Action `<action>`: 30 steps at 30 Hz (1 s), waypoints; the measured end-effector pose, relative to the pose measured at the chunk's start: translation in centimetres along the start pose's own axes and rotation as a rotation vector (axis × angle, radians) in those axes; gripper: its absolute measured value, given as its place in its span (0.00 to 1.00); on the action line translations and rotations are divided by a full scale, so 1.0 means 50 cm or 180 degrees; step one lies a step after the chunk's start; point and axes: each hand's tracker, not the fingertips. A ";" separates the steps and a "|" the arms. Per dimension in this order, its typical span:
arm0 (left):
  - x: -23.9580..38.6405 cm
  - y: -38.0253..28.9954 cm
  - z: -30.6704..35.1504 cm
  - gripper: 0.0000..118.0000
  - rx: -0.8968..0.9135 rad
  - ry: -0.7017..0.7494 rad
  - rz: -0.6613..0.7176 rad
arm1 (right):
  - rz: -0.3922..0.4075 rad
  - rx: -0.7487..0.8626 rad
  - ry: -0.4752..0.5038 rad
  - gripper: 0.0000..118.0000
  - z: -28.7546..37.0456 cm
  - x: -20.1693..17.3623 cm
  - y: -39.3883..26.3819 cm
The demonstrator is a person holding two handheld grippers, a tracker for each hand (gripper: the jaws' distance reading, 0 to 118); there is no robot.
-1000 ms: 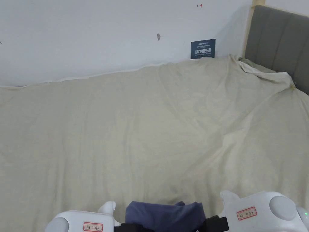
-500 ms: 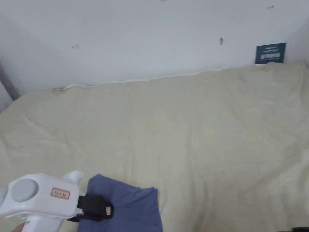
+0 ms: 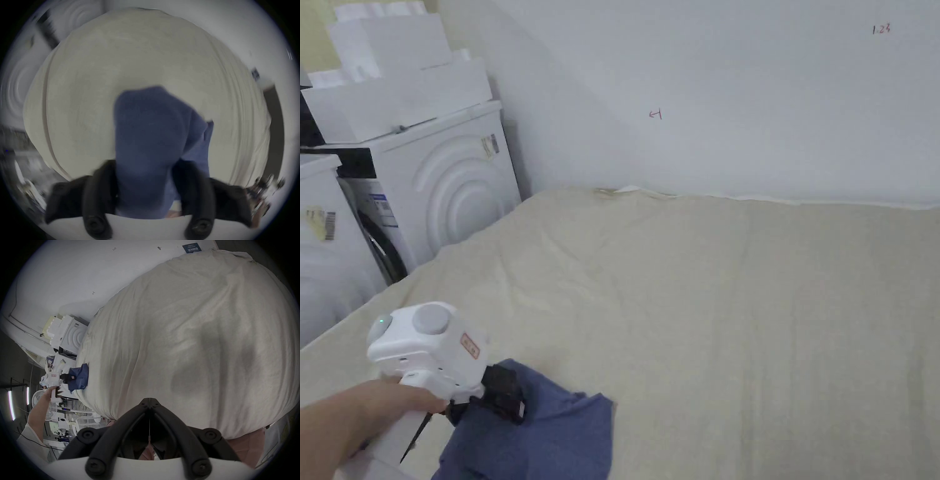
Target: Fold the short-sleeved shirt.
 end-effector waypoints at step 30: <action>0.633 -0.520 0.286 0.00 0.3243 -0.0404 -0.1399 | 0.0572 0.1909 -0.0138 0.00 0.319 -0.135 0.043</action>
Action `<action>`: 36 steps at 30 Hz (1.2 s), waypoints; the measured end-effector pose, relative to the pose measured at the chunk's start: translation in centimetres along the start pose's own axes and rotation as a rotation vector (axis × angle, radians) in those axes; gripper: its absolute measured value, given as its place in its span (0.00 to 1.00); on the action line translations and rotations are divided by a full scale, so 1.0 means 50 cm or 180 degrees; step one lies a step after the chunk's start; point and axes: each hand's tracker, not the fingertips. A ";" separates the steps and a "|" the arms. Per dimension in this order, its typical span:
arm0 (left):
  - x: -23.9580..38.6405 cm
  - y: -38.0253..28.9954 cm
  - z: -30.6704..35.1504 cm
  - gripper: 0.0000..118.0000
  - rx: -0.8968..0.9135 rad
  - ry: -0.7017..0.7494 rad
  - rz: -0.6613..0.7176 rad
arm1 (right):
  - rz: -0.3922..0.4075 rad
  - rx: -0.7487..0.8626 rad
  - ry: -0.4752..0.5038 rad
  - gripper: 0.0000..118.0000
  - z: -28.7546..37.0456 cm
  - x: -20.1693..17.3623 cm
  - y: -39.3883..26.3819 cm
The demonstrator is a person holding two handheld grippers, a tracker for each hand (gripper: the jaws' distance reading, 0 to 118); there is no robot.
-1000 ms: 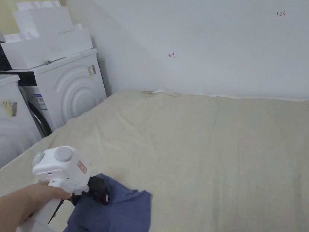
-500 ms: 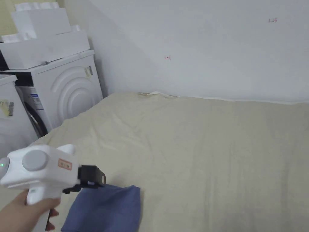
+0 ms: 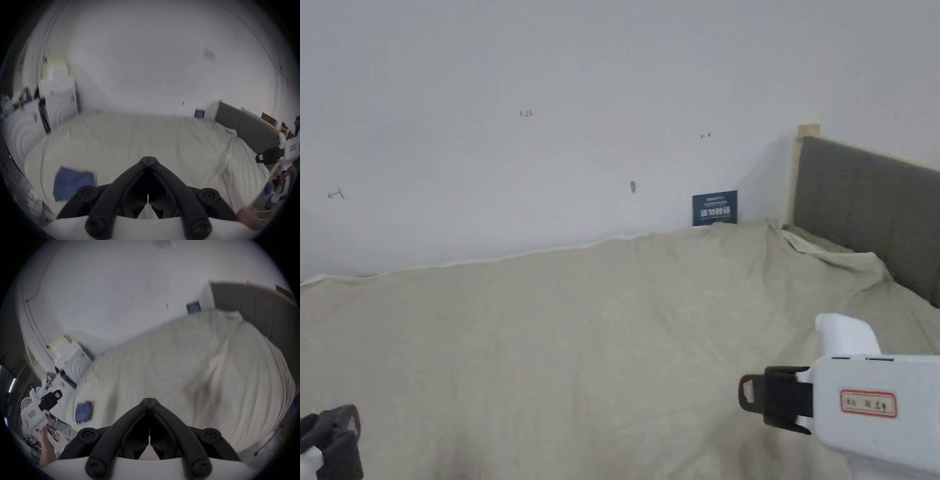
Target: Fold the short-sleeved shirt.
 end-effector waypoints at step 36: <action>0.213 -0.095 0.179 0.38 0.1098 0.0248 -0.0296 | 0.1257 0.2288 -0.1113 0.53 0.176 0.006 -0.192</action>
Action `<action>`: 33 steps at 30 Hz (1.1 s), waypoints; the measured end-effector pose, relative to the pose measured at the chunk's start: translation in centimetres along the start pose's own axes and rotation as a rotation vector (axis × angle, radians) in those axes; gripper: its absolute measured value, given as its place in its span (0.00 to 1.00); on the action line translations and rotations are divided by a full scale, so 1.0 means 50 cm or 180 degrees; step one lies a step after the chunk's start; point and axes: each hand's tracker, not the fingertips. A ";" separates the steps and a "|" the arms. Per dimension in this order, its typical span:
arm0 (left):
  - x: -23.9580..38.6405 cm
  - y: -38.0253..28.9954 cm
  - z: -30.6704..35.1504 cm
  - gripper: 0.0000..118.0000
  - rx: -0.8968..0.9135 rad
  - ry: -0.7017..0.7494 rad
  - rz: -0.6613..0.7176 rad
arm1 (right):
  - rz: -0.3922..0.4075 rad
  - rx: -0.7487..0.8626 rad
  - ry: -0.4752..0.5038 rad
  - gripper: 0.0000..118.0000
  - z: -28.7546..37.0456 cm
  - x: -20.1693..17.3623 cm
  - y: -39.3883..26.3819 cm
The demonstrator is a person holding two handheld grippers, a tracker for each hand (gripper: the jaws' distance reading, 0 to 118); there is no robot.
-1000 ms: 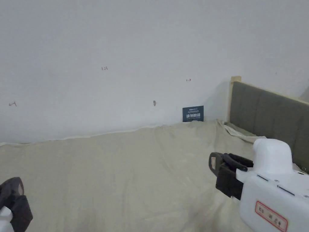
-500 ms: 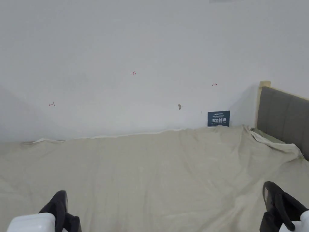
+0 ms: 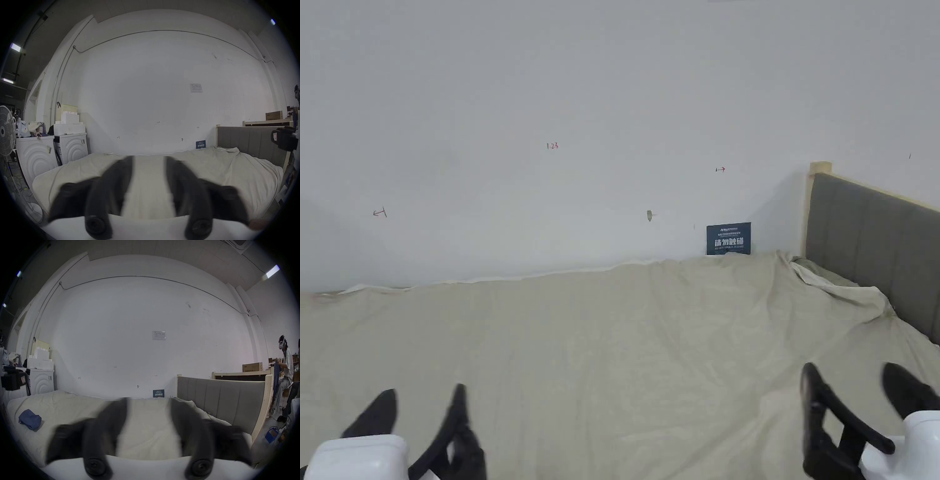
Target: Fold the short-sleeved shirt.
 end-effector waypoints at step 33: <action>-0.033 -0.039 -0.031 0.99 -0.0468 -0.0192 0.0802 | 0.0183 -0.0157 0.0011 1.00 -0.011 -0.036 0.002</action>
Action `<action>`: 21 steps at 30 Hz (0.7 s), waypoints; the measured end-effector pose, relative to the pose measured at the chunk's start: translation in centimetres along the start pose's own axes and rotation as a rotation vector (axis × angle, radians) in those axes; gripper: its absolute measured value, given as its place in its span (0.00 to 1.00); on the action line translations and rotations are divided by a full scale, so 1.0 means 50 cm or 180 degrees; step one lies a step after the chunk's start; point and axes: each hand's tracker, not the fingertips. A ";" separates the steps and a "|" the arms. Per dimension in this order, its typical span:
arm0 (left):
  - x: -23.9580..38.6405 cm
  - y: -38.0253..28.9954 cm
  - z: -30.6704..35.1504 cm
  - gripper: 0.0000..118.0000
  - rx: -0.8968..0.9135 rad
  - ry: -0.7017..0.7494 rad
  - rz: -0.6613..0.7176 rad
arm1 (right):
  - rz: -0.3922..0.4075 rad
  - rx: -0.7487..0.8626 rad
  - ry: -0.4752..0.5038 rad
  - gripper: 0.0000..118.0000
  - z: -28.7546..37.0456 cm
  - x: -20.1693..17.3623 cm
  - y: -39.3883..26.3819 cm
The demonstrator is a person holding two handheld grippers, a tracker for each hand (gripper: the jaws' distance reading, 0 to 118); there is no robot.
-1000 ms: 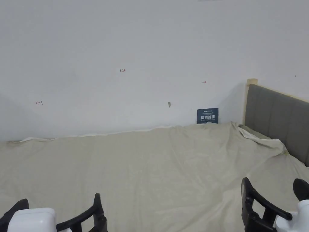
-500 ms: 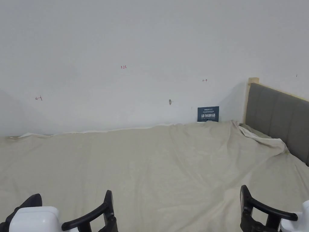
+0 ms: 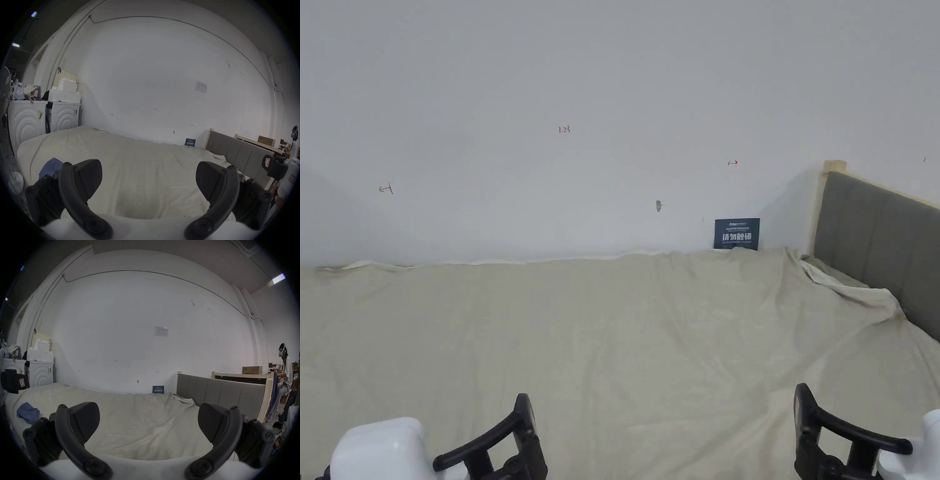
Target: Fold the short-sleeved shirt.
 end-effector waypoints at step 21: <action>-0.013 0.003 -0.002 0.99 0.0033 0.0225 0.0145 | 0.0011 -0.0036 0.0084 1.00 -0.003 -0.014 -0.001</action>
